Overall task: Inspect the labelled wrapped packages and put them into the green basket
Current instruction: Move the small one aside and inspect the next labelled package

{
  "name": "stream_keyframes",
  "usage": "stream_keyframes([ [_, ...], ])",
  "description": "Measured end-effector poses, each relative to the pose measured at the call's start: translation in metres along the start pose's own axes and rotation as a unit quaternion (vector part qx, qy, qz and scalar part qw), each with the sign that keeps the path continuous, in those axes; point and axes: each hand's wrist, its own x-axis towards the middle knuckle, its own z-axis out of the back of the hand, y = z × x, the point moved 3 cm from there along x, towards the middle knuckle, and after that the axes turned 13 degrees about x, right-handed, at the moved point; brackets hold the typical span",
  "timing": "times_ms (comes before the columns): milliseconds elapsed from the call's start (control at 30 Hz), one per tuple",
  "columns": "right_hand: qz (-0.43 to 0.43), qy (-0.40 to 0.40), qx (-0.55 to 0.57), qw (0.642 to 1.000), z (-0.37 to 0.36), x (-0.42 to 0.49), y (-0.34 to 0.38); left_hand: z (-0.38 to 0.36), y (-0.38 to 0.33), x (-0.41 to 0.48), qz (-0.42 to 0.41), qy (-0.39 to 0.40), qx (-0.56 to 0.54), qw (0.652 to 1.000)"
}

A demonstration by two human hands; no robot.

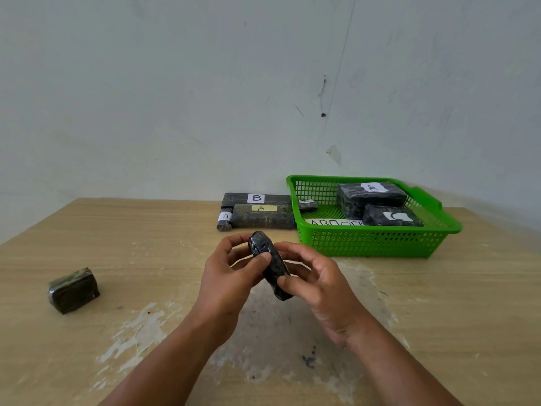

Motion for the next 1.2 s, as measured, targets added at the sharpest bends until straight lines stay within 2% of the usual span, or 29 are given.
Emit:
stream_keyframes([
  [233, -0.004, 0.016, -0.015, 1.0, 0.0, 0.001, -0.005, 0.001, 0.0, 0.001, 0.003, -0.007, -0.007, 1.0],
  [467, 0.036, 0.004, -0.087, 0.996, 0.003, 0.003, -0.008, -0.001, -0.006, -0.002, -0.018, 0.0, 0.002, 1.0],
  [600, 0.05, -0.006, -0.042, 0.998, 0.0, 0.002, -0.003, -0.001, -0.01, -0.003, -0.033, 0.005, 0.01, 0.999],
  [833, 0.07, -0.105, -0.028, 0.992, 0.001, 0.003, 0.003, -0.007, -0.009, -0.009, -0.029, 0.034, 0.031, 0.999],
  [967, 0.085, -0.109, -0.052, 0.989, 0.0, 0.002, 0.007, -0.01, -0.009, -0.013, -0.037, 0.055, 0.036, 0.997],
  [1200, 0.069, -0.095, -0.034, 0.992, -0.001, 0.0, 0.006, -0.007, -0.008, -0.012, -0.054, 0.03, 0.067, 0.996],
])
